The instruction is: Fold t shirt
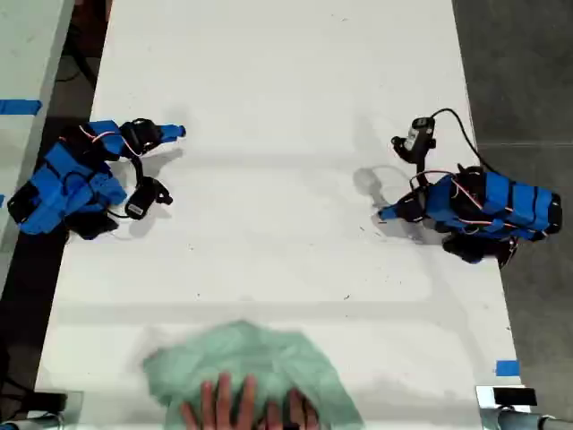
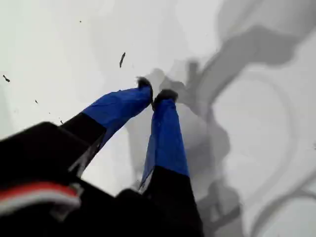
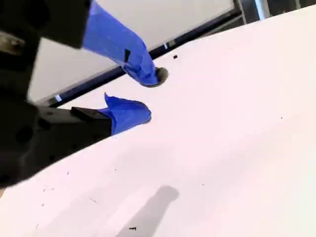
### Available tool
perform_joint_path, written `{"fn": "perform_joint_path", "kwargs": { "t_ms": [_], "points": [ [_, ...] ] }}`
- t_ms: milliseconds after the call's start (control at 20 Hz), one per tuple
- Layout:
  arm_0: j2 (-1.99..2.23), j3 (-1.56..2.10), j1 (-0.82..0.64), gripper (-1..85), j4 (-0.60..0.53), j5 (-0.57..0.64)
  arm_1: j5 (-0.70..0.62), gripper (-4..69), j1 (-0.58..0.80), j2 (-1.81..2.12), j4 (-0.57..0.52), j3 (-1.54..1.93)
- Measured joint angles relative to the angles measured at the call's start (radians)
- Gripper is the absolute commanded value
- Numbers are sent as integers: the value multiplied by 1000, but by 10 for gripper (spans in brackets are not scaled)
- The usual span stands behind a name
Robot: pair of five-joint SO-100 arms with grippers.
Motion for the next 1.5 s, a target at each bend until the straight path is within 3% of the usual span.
{"fn": "perform_joint_path", "kwargs": {
  "t_ms": [1200, 1350, 1400, 1500],
  "points": [
    [0, 0, 0, 73, 0, 0, 0, 48, 0, 0, 0, 0],
    [0, 0, -14, 36, 0, 0, 0, 29, 2, 0, 0, 0],
    [0, 0, -71, 37, 0, 0, 0, 36, 52, 0, 0, 0],
    [0, 0, -270, 37, 0, 2, 3, 39, 296, 0, 0, 0]
  ]
}}
